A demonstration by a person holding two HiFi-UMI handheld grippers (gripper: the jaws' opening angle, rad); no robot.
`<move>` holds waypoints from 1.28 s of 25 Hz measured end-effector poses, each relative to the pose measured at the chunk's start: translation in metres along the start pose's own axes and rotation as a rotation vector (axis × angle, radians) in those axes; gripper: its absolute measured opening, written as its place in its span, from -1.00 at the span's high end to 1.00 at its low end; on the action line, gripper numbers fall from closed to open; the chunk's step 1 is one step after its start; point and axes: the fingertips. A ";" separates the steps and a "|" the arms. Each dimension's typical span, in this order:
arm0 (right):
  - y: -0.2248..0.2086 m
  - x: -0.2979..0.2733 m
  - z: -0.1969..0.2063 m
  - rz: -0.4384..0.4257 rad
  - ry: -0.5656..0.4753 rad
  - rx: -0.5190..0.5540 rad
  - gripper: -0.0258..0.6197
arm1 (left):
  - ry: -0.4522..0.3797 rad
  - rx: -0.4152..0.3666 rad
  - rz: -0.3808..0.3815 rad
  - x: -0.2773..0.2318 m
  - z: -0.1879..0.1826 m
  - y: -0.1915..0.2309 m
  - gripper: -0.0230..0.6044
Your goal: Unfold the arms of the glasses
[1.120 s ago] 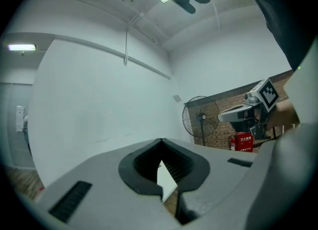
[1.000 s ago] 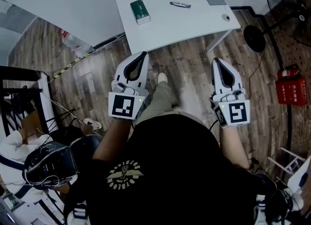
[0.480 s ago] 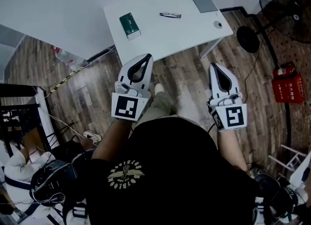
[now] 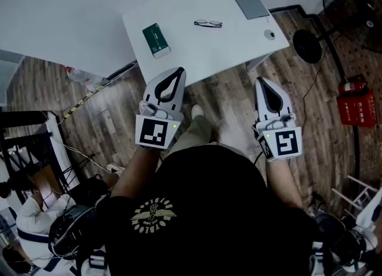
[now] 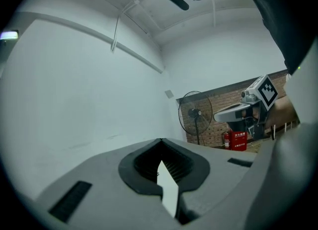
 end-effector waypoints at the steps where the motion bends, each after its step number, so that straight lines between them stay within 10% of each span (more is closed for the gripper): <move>1: -0.004 -0.004 0.001 0.003 0.002 -0.002 0.93 | 0.001 -0.002 0.007 -0.006 0.000 0.001 0.91; 32: -0.057 -0.187 -0.012 0.119 0.057 0.000 0.93 | 0.015 -0.012 0.168 -0.158 0.036 0.131 0.91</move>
Point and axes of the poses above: the fingertips, and each gripper's own axes: x backward along the fingers, y to its left, z out of its underside, and after that the axes turned 3 degrees about -z, right-handed
